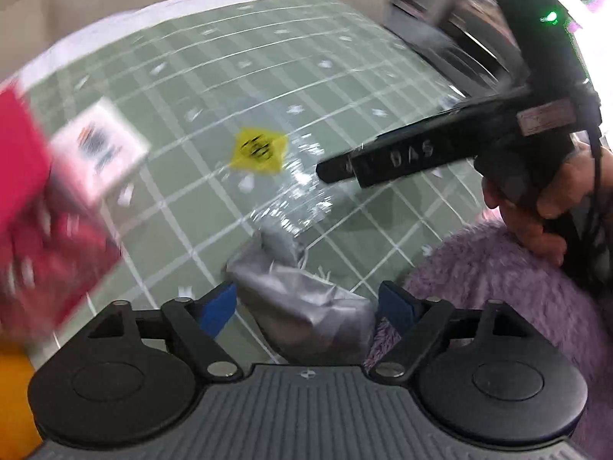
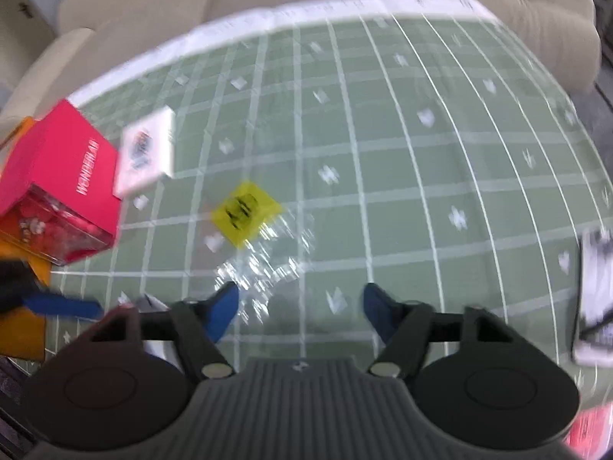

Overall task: Organize soft objects
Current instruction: 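Grasp the grey cloth with the left tool while the right tool grasps the clear biohazard bag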

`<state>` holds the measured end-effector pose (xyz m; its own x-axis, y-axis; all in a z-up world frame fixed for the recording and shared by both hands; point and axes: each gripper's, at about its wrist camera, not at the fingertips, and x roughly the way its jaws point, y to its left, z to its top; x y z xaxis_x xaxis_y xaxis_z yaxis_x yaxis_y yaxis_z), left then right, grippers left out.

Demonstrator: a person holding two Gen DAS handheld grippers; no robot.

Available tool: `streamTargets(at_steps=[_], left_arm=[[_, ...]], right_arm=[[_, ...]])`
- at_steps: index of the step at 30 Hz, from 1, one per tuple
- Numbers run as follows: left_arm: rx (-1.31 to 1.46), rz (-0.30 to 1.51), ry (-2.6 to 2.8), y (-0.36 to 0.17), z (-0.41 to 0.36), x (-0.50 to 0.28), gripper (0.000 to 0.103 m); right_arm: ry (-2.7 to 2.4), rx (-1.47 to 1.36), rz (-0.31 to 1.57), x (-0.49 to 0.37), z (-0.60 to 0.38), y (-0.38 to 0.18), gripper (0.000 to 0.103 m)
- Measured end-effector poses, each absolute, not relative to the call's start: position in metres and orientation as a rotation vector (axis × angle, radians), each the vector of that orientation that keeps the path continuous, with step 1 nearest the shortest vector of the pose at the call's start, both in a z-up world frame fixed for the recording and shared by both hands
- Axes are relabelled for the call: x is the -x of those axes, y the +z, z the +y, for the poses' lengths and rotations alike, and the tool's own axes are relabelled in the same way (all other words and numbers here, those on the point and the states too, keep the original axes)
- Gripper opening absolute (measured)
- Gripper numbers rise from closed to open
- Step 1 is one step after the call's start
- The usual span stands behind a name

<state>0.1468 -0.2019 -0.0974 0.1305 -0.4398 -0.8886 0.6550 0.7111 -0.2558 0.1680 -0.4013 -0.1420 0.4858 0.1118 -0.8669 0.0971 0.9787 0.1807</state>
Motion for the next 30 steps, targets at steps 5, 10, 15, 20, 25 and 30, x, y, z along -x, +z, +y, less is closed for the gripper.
streamTargets(at_steps=[5,10,15,20,25,30], left_arm=[[-0.092,1.211,-0.668,-0.118,-0.194,-0.132,0.099],[-0.093,1.179,-0.625,-0.128,-0.199,-0.127,0.085],[-0.155,1.115,-0.61,-0.129,-0.206,-0.124,0.061],[-0.228,1.079,-0.571,-0.129,-0.208,-0.122,0.021],[-0.238,1.066,-0.551,-0.128,-0.207,-0.122,0.001],[-0.222,1.037,-0.538,-0.115,-0.194,-0.117,0.001]], right_arm=[[0.013,-0.215,1.081,-0.197,-0.387,-0.155,0.088],[0.017,-0.258,1.104,-0.215,-0.379,-0.169,0.092],[-0.001,-0.047,1.113,-0.215,-0.347,-0.17,0.082],[0.033,0.058,1.074,-0.211,-0.329,-0.168,0.055],[0.045,0.078,1.054,-0.207,-0.328,-0.163,0.019],[0.044,0.087,1.039,-0.202,-0.326,-0.161,0.002]])
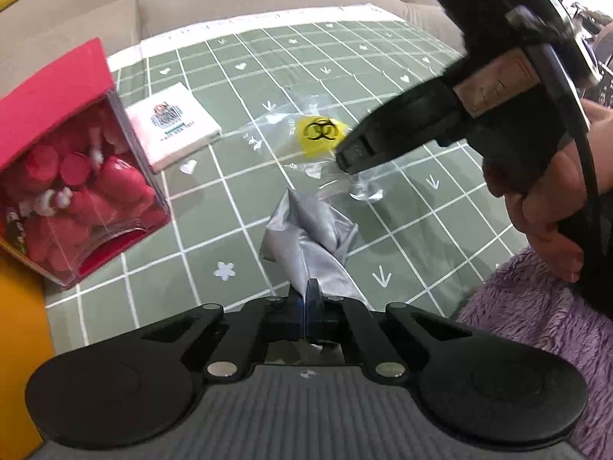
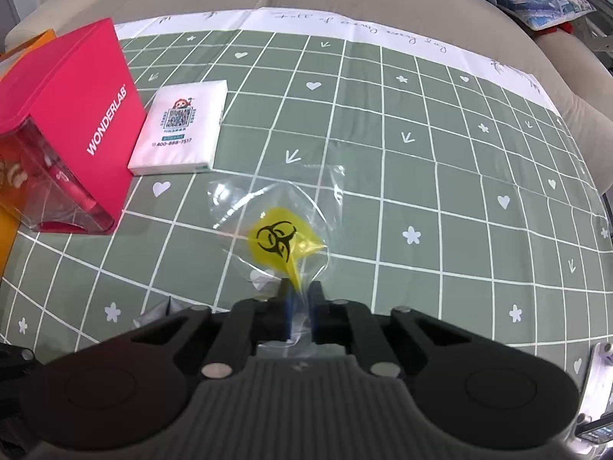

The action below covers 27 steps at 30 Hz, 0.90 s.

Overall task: Organize soft objects
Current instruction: 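Grasp the grey cloth with the left tool while the right tool grasps the clear biohazard bag, then carry the grey cloth and biohazard bag into the orange box and open both tools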

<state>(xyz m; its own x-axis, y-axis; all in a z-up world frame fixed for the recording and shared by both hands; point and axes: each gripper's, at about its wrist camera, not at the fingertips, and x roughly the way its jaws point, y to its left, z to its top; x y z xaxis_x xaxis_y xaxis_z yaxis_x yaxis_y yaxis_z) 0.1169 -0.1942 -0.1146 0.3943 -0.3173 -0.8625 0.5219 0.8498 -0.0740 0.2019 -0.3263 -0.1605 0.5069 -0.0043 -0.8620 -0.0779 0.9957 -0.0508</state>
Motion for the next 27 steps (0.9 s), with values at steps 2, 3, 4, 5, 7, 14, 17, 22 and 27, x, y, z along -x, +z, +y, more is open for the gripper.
streamTargets(at_steps=[2,3,4,5,7,14,17,22,27], left_arm=[[-0.21,1.026,-0.53,-0.106,-0.186,-0.114,0.001],[-0.199,1.021,-0.529,-0.101,-0.181,-0.113,0.001],[-0.189,1.016,-0.529,-0.097,-0.178,-0.112,0.001],[-0.179,1.009,-0.527,-0.092,-0.172,-0.112,0.001],[-0.162,0.993,-0.526,-0.083,-0.163,-0.109,0.001],[-0.112,0.905,-0.518,-0.044,-0.139,-0.093,0.001],[-0.092,0.859,-0.507,-0.028,-0.123,-0.084,0.001],[-0.057,0.796,-0.479,-0.006,-0.097,-0.066,0.001],[-0.015,0.735,-0.441,0.015,-0.068,-0.053,0.001]], right_arm=[[0.033,0.067,1.025,-0.198,-0.329,-0.156,0.0],[0.028,0.051,1.022,-0.197,-0.331,-0.155,0.0],[0.027,0.028,1.021,-0.195,-0.333,-0.153,0.0],[0.027,0.002,1.017,-0.193,-0.335,-0.15,0.0],[0.026,-0.056,1.008,-0.185,-0.34,-0.143,0.0],[0.023,-0.159,0.982,-0.149,-0.339,-0.121,0.0],[0.042,-0.207,0.98,-0.132,-0.332,-0.113,0.0],[0.084,-0.226,0.967,-0.105,-0.309,-0.098,0.0],[0.177,-0.242,0.956,-0.08,-0.272,-0.08,0.0]])
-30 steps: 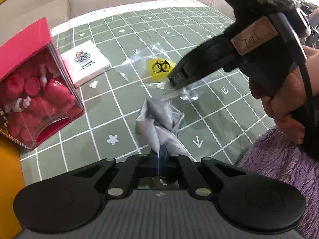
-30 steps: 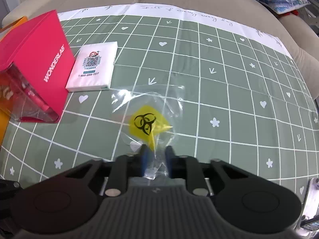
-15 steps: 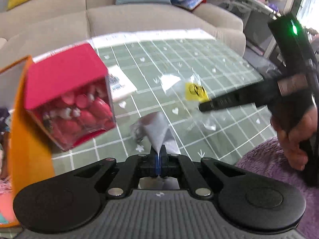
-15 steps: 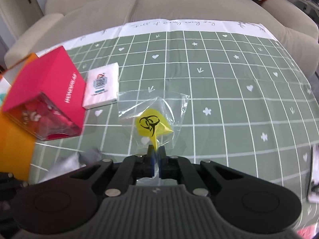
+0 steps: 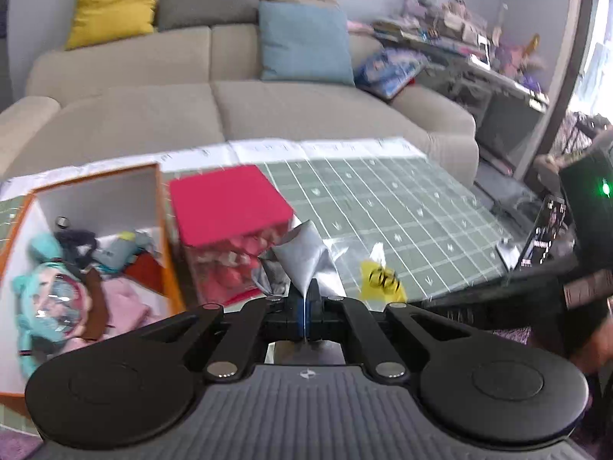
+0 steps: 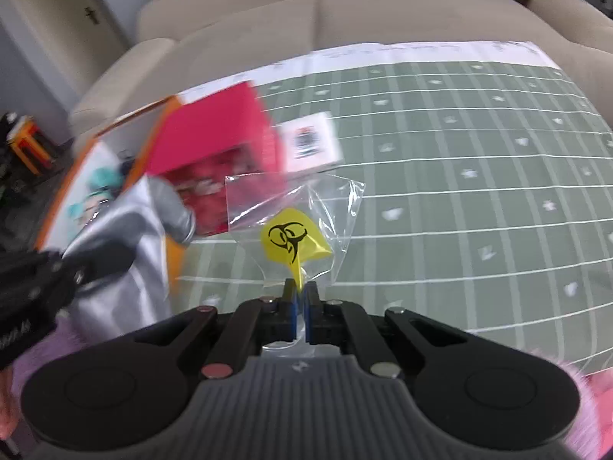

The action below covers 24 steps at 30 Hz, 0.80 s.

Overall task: Organize soft objects
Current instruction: 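Carry the grey cloth and biohazard bag into the orange box and open both tools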

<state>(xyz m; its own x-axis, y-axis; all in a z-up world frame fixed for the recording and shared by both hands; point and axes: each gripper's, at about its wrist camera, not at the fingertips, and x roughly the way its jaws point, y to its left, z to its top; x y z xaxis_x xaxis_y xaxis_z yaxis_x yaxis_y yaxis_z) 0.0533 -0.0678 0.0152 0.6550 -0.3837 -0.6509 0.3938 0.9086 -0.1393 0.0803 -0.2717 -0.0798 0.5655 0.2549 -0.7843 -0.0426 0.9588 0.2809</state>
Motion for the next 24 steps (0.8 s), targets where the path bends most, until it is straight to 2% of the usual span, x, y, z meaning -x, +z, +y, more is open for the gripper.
streamTargets(at_steps=[14,24], left_arm=[[0.098,0.685,-0.244,0.046,0.051,-0.048,0.001],[0.161,0.736,-0.21,0.031,0.095,-0.094,0.001]], right_arm=[[0.449,-0.164,0.908,-0.086,-0.143,-0.032,0.0],[0.478,-0.124,0.964,-0.136,-0.077,-0.044,0.0]])
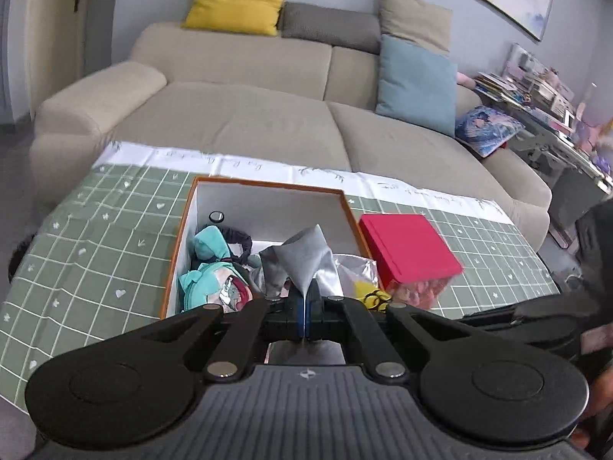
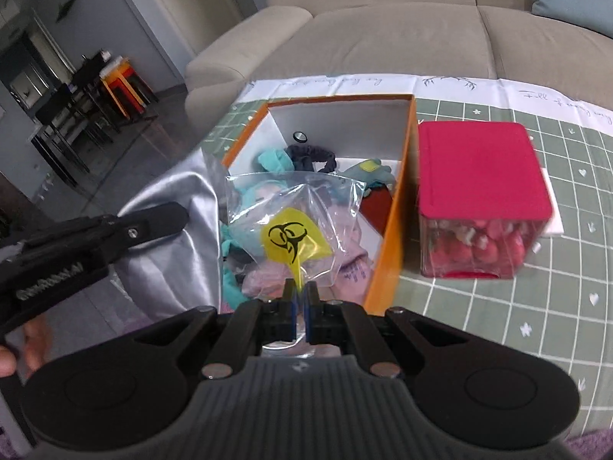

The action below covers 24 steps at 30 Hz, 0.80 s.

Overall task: Organize soft objects
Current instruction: 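Carry the grey cloth and biohazard bag into the orange box and open both tools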

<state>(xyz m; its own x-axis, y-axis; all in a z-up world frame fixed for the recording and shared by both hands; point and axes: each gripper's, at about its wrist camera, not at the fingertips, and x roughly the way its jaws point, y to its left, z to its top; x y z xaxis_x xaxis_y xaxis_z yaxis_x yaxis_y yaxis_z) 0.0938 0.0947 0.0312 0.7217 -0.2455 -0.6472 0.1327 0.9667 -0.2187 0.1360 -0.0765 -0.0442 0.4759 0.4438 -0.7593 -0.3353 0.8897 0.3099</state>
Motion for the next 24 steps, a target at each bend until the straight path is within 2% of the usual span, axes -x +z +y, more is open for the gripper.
streamTargets(at_steps=[7,16,18,23,24], left_arm=[[0.146,0.851,-0.204,-0.005,0.101,-0.135,0.001],[0.104,0.924,-0.22,-0.035,0.094,-0.147,0.001],[0.097,0.932,-0.225,-0.037,0.093,-0.15,0.002],[0.1,0.929,-0.216,-0.037,0.094,-0.151,0.009],[0.095,0.926,-0.214,-0.036,0.094,-0.15,0.017]], right_arm=[[0.417,-0.031,1.016,-0.175,-0.052,-0.072,0.0],[0.449,0.083,1.05,-0.192,-0.04,-0.096,0.002],[0.465,0.118,1.031,-0.193,-0.037,-0.097,0.005],[0.484,0.152,0.997,-0.194,-0.036,-0.096,0.015],[0.487,0.148,0.993,-0.194,-0.037,-0.096,0.018]])
